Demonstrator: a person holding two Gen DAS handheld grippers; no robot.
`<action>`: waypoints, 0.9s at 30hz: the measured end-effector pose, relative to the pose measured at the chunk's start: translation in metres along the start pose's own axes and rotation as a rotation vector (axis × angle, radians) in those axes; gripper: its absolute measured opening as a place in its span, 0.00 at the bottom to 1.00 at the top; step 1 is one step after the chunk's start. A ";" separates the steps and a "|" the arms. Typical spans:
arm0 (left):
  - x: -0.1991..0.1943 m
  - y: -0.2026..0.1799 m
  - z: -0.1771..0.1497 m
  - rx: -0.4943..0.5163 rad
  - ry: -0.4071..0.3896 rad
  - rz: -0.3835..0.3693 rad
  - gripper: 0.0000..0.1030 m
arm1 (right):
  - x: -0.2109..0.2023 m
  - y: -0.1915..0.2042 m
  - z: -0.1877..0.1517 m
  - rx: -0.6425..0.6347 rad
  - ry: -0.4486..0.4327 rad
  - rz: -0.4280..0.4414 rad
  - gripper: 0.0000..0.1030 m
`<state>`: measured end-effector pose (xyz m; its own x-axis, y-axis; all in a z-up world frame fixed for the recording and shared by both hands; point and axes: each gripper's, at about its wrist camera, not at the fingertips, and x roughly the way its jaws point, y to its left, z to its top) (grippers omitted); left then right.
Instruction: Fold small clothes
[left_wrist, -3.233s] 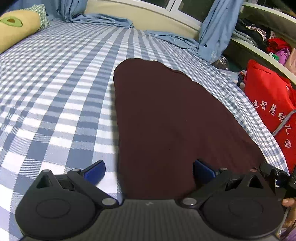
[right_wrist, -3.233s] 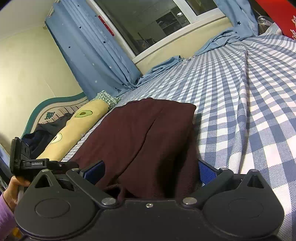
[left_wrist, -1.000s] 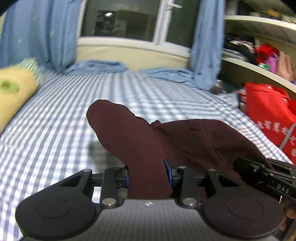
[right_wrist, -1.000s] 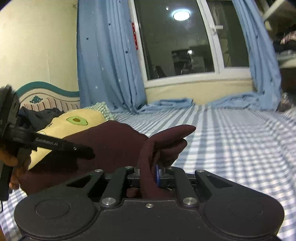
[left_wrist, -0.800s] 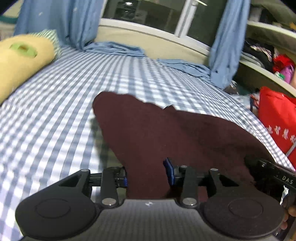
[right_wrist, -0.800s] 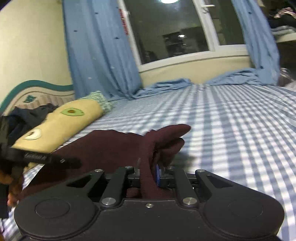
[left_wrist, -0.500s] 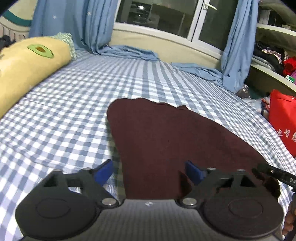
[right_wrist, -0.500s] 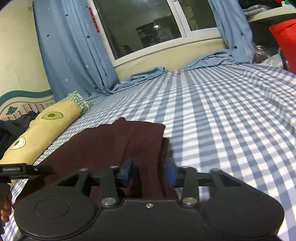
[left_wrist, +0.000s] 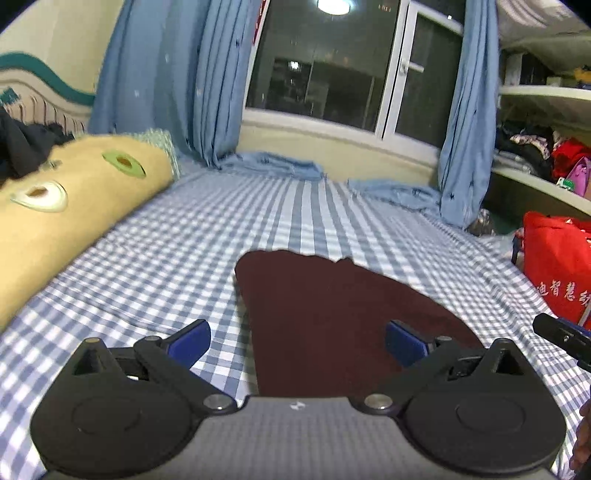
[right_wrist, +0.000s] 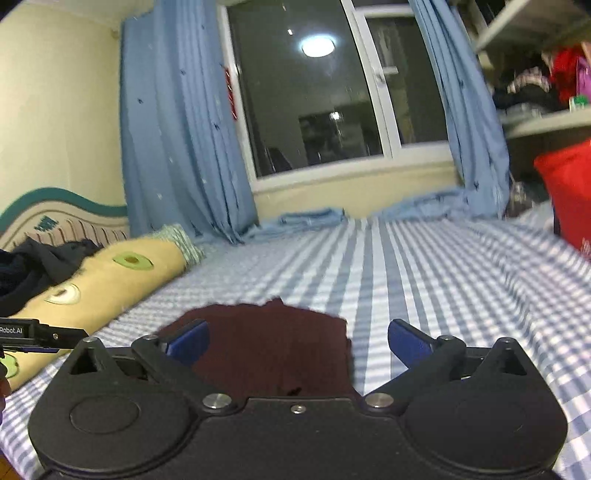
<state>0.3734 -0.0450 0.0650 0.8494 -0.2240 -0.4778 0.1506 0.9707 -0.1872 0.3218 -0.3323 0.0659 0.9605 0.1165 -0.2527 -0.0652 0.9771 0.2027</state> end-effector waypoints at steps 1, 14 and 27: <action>-0.013 -0.004 -0.003 0.008 -0.016 0.004 0.99 | -0.011 0.003 0.001 -0.011 -0.015 0.004 1.00; -0.122 -0.024 -0.056 0.055 -0.134 0.017 0.99 | -0.135 0.034 -0.031 -0.068 -0.121 -0.026 1.00; -0.146 -0.022 -0.117 0.100 -0.099 0.052 0.99 | -0.176 0.055 -0.083 -0.093 -0.096 -0.070 1.00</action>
<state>0.1871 -0.0441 0.0387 0.9024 -0.1679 -0.3969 0.1504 0.9858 -0.0752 0.1264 -0.2848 0.0432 0.9848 0.0339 -0.1703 -0.0172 0.9950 0.0981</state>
